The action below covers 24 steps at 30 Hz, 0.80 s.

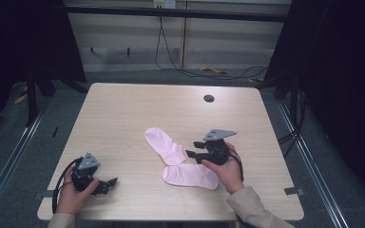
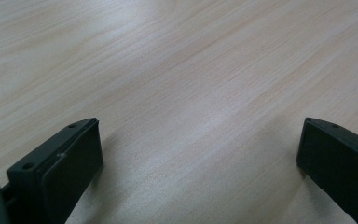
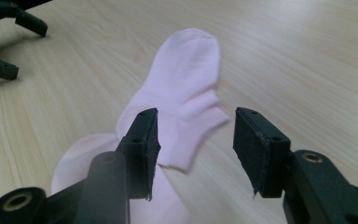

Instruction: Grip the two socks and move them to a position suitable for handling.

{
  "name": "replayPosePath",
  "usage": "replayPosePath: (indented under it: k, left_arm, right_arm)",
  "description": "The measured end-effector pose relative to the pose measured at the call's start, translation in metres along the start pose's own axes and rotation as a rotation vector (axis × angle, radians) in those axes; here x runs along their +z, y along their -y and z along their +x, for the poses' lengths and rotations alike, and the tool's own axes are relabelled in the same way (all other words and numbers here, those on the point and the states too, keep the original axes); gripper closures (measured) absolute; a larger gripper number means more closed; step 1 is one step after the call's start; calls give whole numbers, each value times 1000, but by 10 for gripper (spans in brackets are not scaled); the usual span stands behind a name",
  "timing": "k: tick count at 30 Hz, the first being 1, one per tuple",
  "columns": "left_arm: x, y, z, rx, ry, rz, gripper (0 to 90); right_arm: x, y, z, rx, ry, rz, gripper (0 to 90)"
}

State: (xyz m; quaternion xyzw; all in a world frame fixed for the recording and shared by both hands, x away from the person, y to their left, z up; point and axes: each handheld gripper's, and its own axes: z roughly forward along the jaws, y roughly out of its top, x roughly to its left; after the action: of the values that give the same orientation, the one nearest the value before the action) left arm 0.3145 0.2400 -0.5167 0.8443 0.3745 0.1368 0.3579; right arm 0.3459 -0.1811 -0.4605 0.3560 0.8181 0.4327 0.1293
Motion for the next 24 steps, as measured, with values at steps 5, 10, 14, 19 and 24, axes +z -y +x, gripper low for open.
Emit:
replayPosePath:
  k: [5,10,14,19,24]
  left_arm:
    - [0,0,0,4,-1,0,0]
    - [1,0,0,0,5,-6,0]
    - [1,-1,1,3,1,-6,0]
    - [1,-1,0,3,2,-6,0]
    - [0,0,0,0,1,-6,0]
  right_arm:
    - [40,-10,18,-66,-26,83,528]
    - [68,-7,22,-166,38,216,657]
    - [67,-10,16,-232,13,250,875]
    - [51,-24,0,-241,30,233,900]
    - [24,-28,-20,-139,16,156,895]
